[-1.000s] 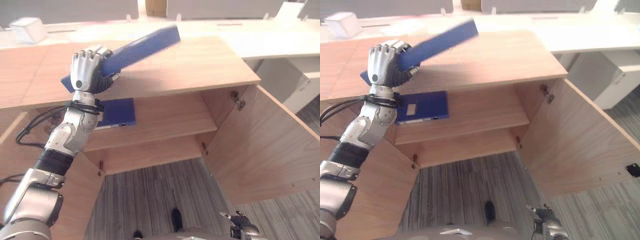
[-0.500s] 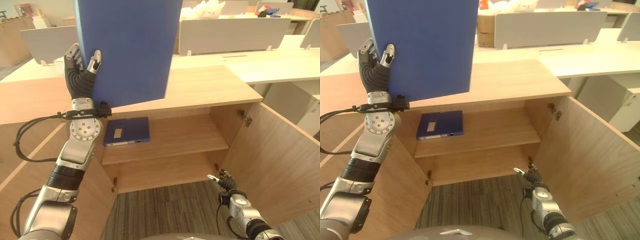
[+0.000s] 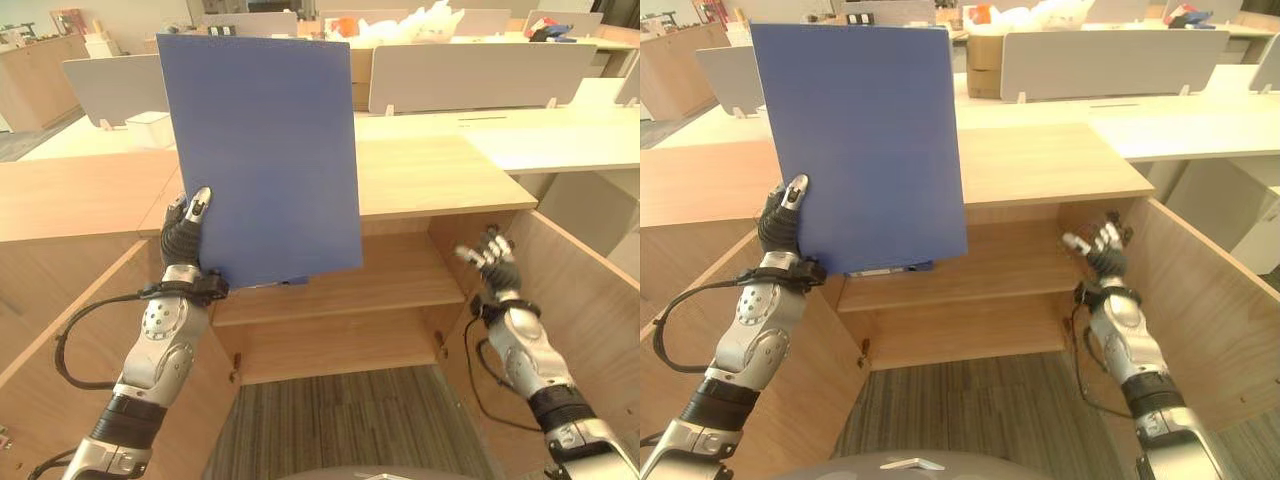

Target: Put the empty folder in the office cabinet

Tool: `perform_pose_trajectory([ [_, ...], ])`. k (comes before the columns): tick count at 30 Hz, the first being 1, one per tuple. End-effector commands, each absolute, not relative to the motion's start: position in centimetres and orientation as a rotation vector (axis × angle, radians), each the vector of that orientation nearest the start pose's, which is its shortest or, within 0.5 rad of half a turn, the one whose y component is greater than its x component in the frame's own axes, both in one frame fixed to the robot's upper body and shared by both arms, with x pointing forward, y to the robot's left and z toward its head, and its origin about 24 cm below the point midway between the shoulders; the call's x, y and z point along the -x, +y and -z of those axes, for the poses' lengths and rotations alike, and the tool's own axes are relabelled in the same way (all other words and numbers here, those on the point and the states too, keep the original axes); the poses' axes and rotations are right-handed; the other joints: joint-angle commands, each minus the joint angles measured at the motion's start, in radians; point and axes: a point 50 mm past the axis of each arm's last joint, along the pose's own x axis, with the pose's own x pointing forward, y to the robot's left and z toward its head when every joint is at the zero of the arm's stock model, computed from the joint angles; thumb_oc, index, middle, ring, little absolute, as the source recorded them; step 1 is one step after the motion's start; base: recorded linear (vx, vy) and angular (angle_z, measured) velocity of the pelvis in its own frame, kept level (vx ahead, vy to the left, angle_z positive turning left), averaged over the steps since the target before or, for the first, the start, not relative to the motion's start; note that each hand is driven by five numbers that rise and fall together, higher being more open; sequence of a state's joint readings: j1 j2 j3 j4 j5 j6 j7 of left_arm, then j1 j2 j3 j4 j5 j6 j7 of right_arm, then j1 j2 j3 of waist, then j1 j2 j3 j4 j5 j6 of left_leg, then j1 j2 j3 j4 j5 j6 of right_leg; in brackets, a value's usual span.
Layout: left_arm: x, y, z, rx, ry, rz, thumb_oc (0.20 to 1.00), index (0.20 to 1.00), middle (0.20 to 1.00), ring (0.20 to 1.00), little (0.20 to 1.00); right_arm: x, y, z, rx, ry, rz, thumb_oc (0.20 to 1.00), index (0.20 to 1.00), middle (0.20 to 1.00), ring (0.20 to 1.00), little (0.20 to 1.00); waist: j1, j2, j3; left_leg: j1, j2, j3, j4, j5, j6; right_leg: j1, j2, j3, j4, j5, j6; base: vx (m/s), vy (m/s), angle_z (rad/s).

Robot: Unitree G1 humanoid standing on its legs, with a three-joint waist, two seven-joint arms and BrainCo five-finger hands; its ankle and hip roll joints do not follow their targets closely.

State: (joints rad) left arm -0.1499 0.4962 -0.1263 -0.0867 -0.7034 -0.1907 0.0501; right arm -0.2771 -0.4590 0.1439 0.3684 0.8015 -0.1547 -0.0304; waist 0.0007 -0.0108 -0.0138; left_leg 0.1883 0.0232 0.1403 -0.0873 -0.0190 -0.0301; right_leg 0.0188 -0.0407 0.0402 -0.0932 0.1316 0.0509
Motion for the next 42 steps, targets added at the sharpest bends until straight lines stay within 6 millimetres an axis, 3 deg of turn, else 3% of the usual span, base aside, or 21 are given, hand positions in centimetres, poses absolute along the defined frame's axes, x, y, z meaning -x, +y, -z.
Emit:
perform_pose_trajectory([
  [1,-27.0,19.5,-15.8,0.180,-0.462,0.231,0.200,0.200,0.200,0.200,0.200,-31.9,-21.9,-13.5,-0.553,-0.362,-0.091,1.000,1.000,1.000,1.000,1.000,0.011,-0.041,-0.019,-0.041,0.013,-0.080,0.000,-0.043,0.009,0.076,-0.065,-0.051,0.035,-0.094,0.067,0.00,0.000,0.00],
  [6,-26.3,19.8,-15.4,0.159,-0.456,0.221,0.200,0.200,0.200,0.200,0.200,-30.9,-19.5,-16.3,-0.714,-0.491,-0.252,1.000,1.000,1.000,1.000,1.000,0.021,-0.058,-0.018,-0.042,0.014,-0.079,0.000,-0.044,0.006,0.076,-0.066,-0.051,0.030,-0.094,0.068,0.00,0.000,0.00],
  [7,-26.0,19.8,-15.3,0.143,-0.456,0.224,0.200,0.200,0.200,0.200,0.200,-30.0,-18.0,-17.5,-0.760,-0.542,-0.352,1.000,1.000,1.000,1.000,1.000,0.026,-0.065,-0.018,-0.044,0.016,-0.078,0.000,-0.045,0.004,0.075,-0.066,-0.050,0.027,-0.092,0.067,0.00,0.000,0.00],
  [11,-25.7,19.9,-15.3,0.112,-0.468,0.223,0.200,0.200,0.200,0.200,0.200,-28.8,-16.1,-18.5,-0.769,-0.573,-0.464,1.000,1.000,1.000,1.000,1.000,0.029,-0.072,-0.019,-0.046,0.018,-0.077,0.000,-0.046,0.001,0.073,-0.066,-0.054,0.022,-0.090,0.067,0.01,-0.003,-0.03],
  [14,-25.3,19.8,-15.4,0.081,-0.490,0.218,0.200,0.200,0.200,0.200,0.200,-27.3,-13.1,-19.4,-0.791,-0.580,-0.610,1.000,1.000,1.000,1.000,1.000,0.036,-0.077,-0.017,-0.048,0.020,-0.074,0.000,-0.048,-0.001,0.071,-0.066,-0.055,0.017,-0.088,0.064,0.00,0.000,-0.02],
  [21,-24.9,19.6,-15.1,0.104,-0.514,0.196,0.200,0.200,0.200,0.200,0.200,-25.8,-9.1,-19.4,-0.810,-0.529,-0.763,1.000,1.000,1.000,1.000,1.000,0.042,-0.076,-0.014,-0.046,0.022,-0.074,0.000,-0.050,-0.002,0.073,-0.066,-0.057,0.013,-0.088,0.059,0.00,-0.001,-0.01],
  [25,-24.7,19.0,-15.7,0.124,-0.553,0.203,0.200,0.200,0.200,0.200,0.200,-26.3,-7.3,-17.3,-0.848,-0.396,-0.716,1.000,1.000,1.000,1.000,1.000,0.046,-0.074,-0.015,-0.044,0.022,-0.078,0.000,-0.050,-0.002,0.077,-0.068,-0.060,0.012,-0.090,0.056,0.00,0.000,0.00],
  [32,-24.8,18.8,-16.3,0.123,-0.577,0.190,0.200,0.200,0.200,0.200,0.200,-27.1,-7.3,-15.0,-0.819,-0.274,-0.597,1.000,1.000,1.000,1.000,1.000,0.046,-0.071,-0.012,-0.045,0.020,-0.084,0.000,-0.050,-0.001,0.080,-0.069,-0.065,0.011,-0.090,0.054,0.00,0.000,0.00],
  [38,-24.7,19.6,-16.4,0.109,-0.586,0.134,0.200,0.200,0.200,0.200,0.200,-28.2,-10.4,-12.9,-0.783,-0.270,-0.313,1.000,1.000,1.000,1.000,1.000,0.043,-0.064,-0.012,-0.044,0.017,-0.089,0.000,-0.054,0.001,0.084,-0.072,-0.073,0.010,-0.091,0.056,0.00,0.000,0.00],
  [42,-24.6,19.9,-16.5,0.103,-0.593,0.110,0.200,0.200,0.200,0.200,0.200,-28.4,-11.9,-13.0,-0.745,-0.315,-0.214,1.000,1.000,1.000,1.000,1.000,0.041,-0.061,-0.012,-0.042,0.016,-0.091,0.000,-0.056,0.003,0.086,-0.073,-0.071,0.010,-0.092,0.057,0.00,0.000,0.00],
])
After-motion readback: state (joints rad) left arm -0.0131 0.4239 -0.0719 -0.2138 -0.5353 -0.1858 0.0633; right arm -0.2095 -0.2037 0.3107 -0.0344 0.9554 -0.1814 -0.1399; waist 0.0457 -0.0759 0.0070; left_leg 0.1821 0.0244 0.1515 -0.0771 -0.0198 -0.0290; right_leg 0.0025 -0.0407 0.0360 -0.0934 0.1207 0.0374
